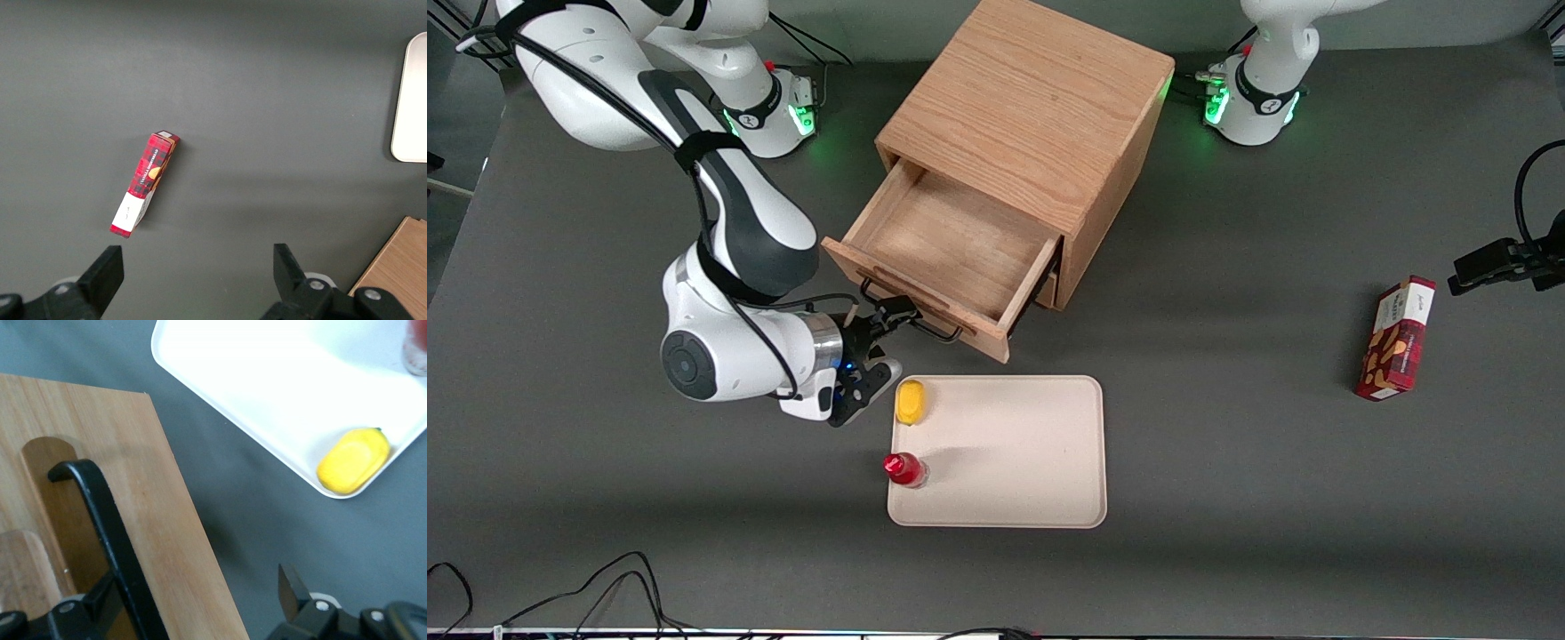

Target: Open upper drawer

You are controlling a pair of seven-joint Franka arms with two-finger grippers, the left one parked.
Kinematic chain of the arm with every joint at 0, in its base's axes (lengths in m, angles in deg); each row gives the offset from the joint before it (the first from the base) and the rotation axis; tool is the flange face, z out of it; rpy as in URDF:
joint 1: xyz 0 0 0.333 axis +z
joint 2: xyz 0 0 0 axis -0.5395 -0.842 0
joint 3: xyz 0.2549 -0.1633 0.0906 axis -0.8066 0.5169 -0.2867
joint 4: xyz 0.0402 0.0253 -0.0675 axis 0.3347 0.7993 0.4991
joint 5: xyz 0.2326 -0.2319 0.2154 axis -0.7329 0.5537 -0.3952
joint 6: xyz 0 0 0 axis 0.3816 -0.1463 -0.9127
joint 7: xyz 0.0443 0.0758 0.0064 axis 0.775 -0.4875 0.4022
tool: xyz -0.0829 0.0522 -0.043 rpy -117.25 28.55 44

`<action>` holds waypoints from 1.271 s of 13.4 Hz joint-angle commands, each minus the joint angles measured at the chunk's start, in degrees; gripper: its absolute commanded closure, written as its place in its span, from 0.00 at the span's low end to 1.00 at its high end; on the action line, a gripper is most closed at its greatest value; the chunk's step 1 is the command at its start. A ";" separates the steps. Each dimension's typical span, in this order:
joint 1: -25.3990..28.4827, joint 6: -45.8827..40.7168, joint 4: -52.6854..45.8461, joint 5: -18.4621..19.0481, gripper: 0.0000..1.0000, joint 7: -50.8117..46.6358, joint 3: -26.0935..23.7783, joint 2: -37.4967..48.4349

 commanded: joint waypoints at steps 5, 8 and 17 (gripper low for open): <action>0.54 -2.80 -7.83 2.12 0.00 1.96 2.79 -3.35; 0.45 -2.89 -11.34 2.12 0.00 2.05 3.40 -5.02; 0.54 -8.68 -18.47 2.12 0.00 7.06 5.69 -4.17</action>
